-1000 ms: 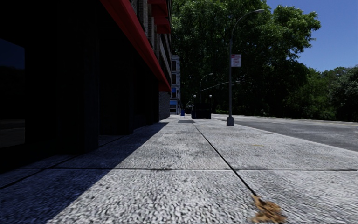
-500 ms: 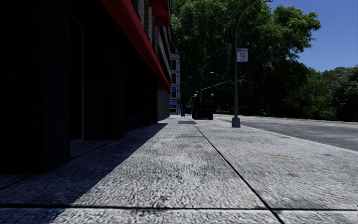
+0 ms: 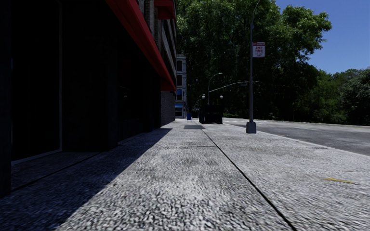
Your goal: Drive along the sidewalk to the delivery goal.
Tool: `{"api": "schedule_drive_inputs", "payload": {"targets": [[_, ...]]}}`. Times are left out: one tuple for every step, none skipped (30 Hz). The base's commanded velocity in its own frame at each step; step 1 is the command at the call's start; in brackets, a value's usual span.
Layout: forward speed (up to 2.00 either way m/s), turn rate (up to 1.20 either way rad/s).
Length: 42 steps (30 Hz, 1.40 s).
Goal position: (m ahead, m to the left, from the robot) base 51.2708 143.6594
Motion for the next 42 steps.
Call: {"api": "schedule_drive_inputs", "payload": {"targets": [[2.00, 0.00], [2.00, 0.00], [2.00, 0.00], [2.00, 0.00], [2.00, 0.00], [2.00, 0.00], [2.00, 0.00], [2.00, 0.00], [2.00, 0.00], [2.00, 0.00], [2.00, 0.00], [2.00, 0.00], [2.00, 0.00], [2.00, 0.00], [2.00, 0.00], [2.00, 0.00], [2.00, 0.00], [2.00, 0.00], [2.00, 0.00], [2.00, 0.00], [2.00, 0.00], [2.00, 0.00], [2.00, 0.00], [2.00, 0.00], [2.00, 0.00], [2.00, 0.00], [2.00, 0.00], [2.00, 0.00], [2.00, 0.00], [2.00, 0.00], [2.00, 0.00], [2.00, 0.00], [2.00, 0.00], [2.00, 0.00], [2.00, 0.00], [2.00, 0.00], [2.00, 0.00], [2.00, 0.00], [2.00, 0.00], [2.00, 0.00], [2.00, 0.00], [2.00, 0.00]]}}
